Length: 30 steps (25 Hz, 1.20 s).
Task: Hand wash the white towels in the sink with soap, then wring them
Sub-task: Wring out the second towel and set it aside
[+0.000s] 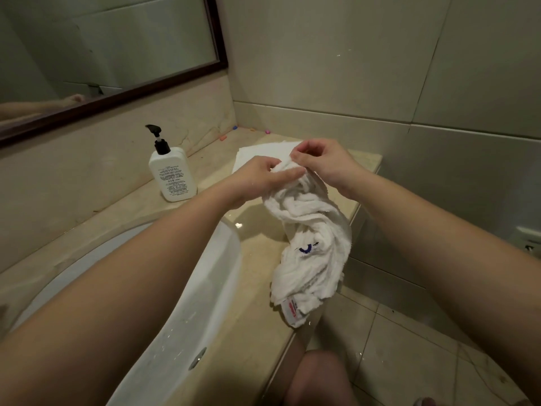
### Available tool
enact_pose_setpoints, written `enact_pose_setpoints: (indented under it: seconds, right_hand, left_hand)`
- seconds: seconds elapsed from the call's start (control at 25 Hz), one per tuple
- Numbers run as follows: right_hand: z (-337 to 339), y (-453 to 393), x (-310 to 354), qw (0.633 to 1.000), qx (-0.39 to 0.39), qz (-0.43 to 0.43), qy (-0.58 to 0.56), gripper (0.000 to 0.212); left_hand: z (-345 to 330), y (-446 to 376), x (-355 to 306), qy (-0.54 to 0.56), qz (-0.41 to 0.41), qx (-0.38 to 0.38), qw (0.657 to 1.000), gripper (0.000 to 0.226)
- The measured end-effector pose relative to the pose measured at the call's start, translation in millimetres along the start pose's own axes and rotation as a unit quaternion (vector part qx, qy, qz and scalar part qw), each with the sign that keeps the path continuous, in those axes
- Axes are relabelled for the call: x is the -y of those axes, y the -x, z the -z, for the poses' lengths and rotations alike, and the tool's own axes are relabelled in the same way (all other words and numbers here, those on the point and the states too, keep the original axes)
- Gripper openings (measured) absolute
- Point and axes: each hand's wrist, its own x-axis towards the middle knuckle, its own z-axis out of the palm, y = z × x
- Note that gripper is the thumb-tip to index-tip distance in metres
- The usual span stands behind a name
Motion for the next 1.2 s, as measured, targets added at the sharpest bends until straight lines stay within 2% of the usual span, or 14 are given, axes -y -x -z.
enact_pose_setpoints:
  seconds: [0.12,0.2,0.28,0.36,0.48,0.56,0.64,0.76,0.88,1.0,1.12,1.2]
  right_hand:
    - [-2,8,-5,0.993,-0.107,0.011,0.058,0.013]
    - [-1,19,-9,0.995,-0.062,0.022,0.073,0.019]
    - [-5,32,-14,0.982,0.025,0.026,0.185,0.024]
    - [-12,39,-15,0.962,0.068,0.022,0.262,0.028]
    - [-20,43,-11,0.937,0.121,0.024,0.326,0.035]
    - [-21,42,-7,0.912,0.157,0.009,0.379,0.025]
    - [-22,43,-5,0.888,0.156,0.0,0.432,0.024]
    - [-26,51,1,0.881,0.118,-0.013,0.458,0.029]
    - [-22,57,11,0.925,0.053,-0.023,0.376,0.027]
    - [-9,56,25,0.976,-0.036,-0.062,0.204,0.02]
    - [4,58,34,0.988,-0.107,-0.099,0.05,0.027]
    - [15,60,39,0.983,-0.146,-0.098,-0.048,0.026]
  left_hand:
    - [-6,5,11,0.0,0.018,-0.014,1.0,0.043]
    - [-10,8,15,0.031,0.045,-0.061,0.997,0.041]
    - [-16,10,19,0.077,0.073,-0.095,0.99,0.042]
    - [-25,11,24,0.167,0.111,-0.111,0.973,0.042]
    - [-31,15,29,0.308,0.163,-0.103,0.932,0.049]
    - [-33,19,32,0.364,0.172,-0.082,0.912,0.056]
    - [-33,24,30,0.376,0.171,-0.074,0.908,0.057]
    - [-32,29,25,0.379,0.17,-0.089,0.905,0.064]
    - [-26,32,20,0.402,0.143,-0.099,0.899,0.059]
    - [-25,38,6,0.435,0.112,-0.105,0.887,0.047]
    - [-28,39,-16,0.472,0.109,-0.104,0.869,0.052]
    - [-30,38,-31,0.52,0.115,-0.087,0.842,0.058]
